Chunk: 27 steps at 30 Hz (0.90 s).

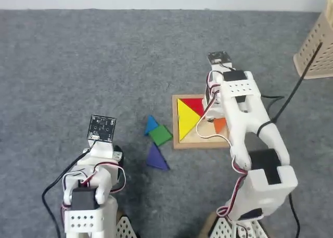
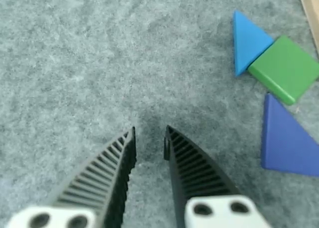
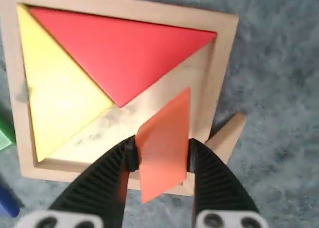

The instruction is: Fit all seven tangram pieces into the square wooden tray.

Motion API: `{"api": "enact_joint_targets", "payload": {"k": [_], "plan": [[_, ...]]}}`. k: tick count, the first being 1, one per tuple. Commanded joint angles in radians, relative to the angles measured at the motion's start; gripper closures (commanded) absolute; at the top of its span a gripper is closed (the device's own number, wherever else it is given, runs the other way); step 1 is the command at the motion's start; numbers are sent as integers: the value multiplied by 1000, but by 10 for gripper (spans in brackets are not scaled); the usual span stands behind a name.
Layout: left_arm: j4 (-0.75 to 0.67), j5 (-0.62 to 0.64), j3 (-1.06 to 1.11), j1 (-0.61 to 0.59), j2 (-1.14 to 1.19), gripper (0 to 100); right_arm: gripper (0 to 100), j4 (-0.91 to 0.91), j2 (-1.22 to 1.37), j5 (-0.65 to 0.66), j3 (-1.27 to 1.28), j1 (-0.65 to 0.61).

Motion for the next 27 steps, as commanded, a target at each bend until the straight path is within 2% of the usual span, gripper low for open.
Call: {"api": "enact_joint_targets", "payload": {"k": [1,5,12,14,17,19,24,27], "plan": [[3,-8,-8,-2,-17,909,853,4,-15,-6,-64,-5],[3,-8,-8,-2,-17,909,768,-7,-15,-5,-66,-5],[3,-8,-8,-2,-17,909,768,-10,-24,-3,-66,-4],[3,-8,-8,-2,-17,909,811,-8,-36,-5,-66,12],[3,-8,-8,-2,-17,909,998,-42,-93,3,-48,41],[3,-8,-8,-2,-17,909,965,-77,-148,38,12,42],[3,-8,-8,-2,-17,909,986,-278,-222,77,227,28],[3,-8,-8,-2,-17,909,986,-312,-185,78,253,31]]}}
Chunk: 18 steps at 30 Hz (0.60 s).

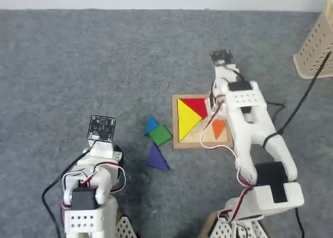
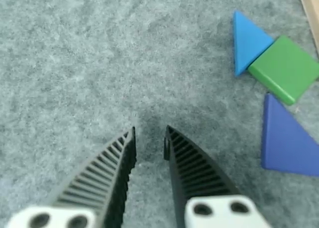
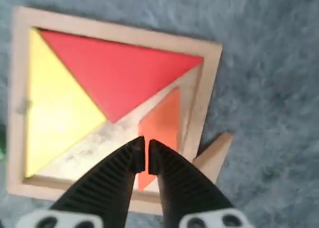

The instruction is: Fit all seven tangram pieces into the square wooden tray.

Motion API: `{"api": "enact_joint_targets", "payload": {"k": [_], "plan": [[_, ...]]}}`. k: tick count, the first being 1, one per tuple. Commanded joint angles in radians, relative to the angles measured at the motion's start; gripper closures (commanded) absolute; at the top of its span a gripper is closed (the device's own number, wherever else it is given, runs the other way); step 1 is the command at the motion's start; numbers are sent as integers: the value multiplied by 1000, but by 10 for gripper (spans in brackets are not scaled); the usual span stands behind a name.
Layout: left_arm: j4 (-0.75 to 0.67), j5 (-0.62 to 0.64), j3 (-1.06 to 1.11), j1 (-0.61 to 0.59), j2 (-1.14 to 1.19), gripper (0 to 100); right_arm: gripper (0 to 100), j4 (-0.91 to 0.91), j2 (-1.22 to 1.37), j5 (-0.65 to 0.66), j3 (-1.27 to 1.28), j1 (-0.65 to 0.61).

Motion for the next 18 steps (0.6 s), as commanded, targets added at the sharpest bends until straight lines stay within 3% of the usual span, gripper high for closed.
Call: {"api": "enact_joint_targets", "payload": {"k": [1,12,18], "plan": [[3,-8,-8,-2,-17,909,986,-53,-16,32,0,4],[3,-8,-8,-2,-17,909,986,-50,271,68,-199,116],[3,-8,-8,-2,-17,909,986,-8,318,68,-276,113]]}}
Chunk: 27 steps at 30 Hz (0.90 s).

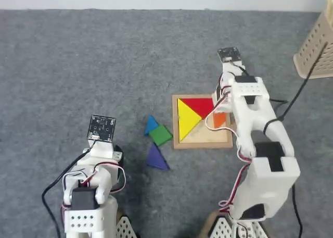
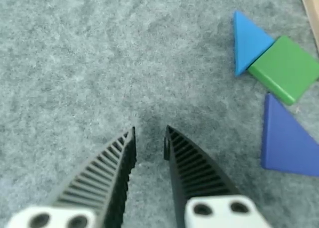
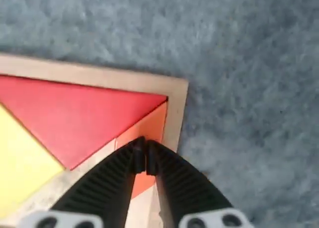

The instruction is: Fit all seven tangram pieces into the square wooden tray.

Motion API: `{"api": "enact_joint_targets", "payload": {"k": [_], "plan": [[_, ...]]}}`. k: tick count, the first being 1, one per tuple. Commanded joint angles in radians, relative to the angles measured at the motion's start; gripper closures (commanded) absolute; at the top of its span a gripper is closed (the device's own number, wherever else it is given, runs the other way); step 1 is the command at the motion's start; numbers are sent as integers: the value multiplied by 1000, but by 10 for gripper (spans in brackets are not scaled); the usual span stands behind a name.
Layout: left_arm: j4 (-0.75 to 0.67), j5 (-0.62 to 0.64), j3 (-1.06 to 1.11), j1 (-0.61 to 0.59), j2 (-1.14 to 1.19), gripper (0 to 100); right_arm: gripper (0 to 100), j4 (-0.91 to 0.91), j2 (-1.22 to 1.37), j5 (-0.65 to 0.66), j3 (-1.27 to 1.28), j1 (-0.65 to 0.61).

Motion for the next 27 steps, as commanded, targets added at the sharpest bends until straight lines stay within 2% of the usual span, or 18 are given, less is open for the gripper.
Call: {"api": "enact_joint_targets", "payload": {"k": [1,6,11,17,27], "plan": [[3,-8,-8,0,-17,909,986,19,27,20,-38,24],[3,-8,-8,0,-17,909,982,31,-41,2,-35,25],[3,-8,-8,0,-17,909,982,157,-203,-75,-37,22],[3,-8,-8,0,-17,909,982,318,-377,-72,14,31],[3,-8,-8,0,-17,909,981,183,-564,8,382,33]]}}
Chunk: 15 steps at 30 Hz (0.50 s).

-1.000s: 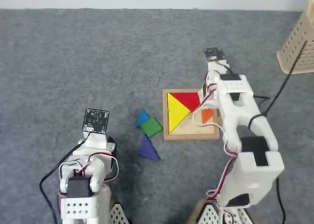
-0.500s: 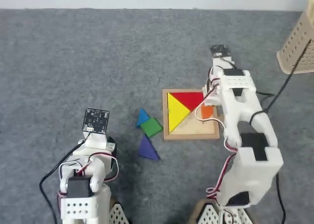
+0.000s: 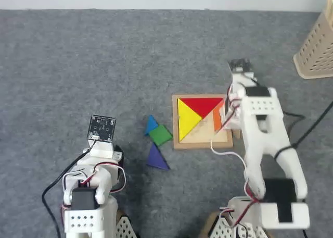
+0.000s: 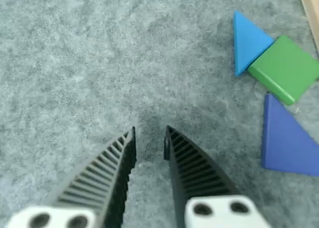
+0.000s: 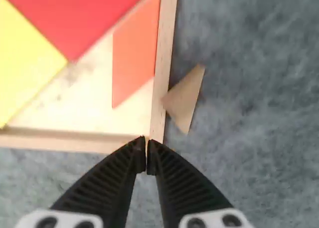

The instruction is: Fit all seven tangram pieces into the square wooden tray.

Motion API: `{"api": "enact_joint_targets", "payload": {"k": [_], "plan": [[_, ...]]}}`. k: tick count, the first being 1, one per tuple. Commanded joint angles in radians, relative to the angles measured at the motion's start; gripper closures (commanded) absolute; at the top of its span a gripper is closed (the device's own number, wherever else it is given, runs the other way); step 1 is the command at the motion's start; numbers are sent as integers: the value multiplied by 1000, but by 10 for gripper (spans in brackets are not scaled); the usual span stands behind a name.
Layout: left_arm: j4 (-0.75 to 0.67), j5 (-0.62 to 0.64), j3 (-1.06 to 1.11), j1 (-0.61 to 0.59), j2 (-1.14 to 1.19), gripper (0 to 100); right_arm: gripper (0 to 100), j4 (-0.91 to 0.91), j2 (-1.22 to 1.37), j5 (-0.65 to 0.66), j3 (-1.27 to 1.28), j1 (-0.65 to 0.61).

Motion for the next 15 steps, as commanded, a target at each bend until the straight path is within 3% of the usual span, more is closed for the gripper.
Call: {"api": "enact_joint_targets", "payload": {"k": [1,5,11,15], "plan": [[3,-8,-8,-2,-17,909,981,-27,-99,28,34,18],[3,-8,-8,-2,-17,909,964,-24,-105,28,14,53],[3,-8,-8,-2,-17,909,803,-33,-105,35,3,48],[3,-8,-8,-2,-17,909,800,-77,-96,84,8,35]]}}
